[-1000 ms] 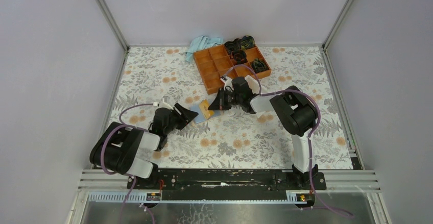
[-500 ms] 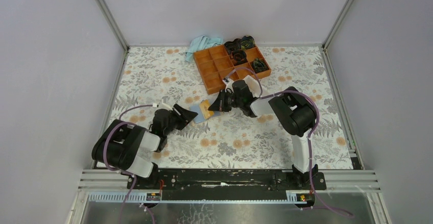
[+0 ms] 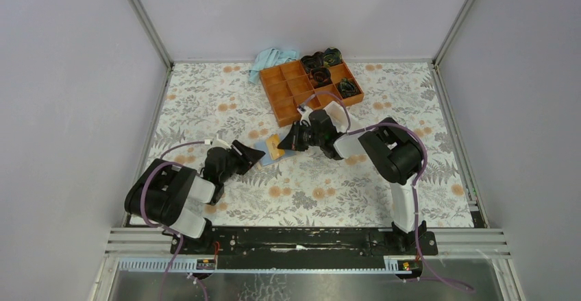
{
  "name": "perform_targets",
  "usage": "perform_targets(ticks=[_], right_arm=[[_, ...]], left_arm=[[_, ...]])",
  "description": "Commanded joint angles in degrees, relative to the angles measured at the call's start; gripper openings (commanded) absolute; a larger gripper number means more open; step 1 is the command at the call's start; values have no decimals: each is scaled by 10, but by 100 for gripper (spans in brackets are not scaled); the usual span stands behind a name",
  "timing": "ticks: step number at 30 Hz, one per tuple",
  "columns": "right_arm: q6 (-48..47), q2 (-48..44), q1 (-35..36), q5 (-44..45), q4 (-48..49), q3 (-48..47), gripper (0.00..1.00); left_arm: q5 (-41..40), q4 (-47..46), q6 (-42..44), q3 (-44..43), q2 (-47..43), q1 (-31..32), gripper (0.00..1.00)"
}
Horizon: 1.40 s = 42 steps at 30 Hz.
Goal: Put the credit cards into the card holder
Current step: Insert the credit card into the card holder.
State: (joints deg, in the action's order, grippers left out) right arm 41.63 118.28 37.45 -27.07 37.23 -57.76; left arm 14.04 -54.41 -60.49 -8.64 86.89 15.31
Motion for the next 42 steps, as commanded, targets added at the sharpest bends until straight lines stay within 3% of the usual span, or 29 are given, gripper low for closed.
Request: perform_targets(ticks=[1,11,42], right_arm=[[-12,1,10,25,-4,9,0],[-64,-52,5,57,-77,-3,0],[-60,-53,-2,57,-77,11,0]], left_arm=[[11,-14,-1,8,14,0,58],[10,-8,1,6,8,0,58],[11,-3,4,4,5,0,57]])
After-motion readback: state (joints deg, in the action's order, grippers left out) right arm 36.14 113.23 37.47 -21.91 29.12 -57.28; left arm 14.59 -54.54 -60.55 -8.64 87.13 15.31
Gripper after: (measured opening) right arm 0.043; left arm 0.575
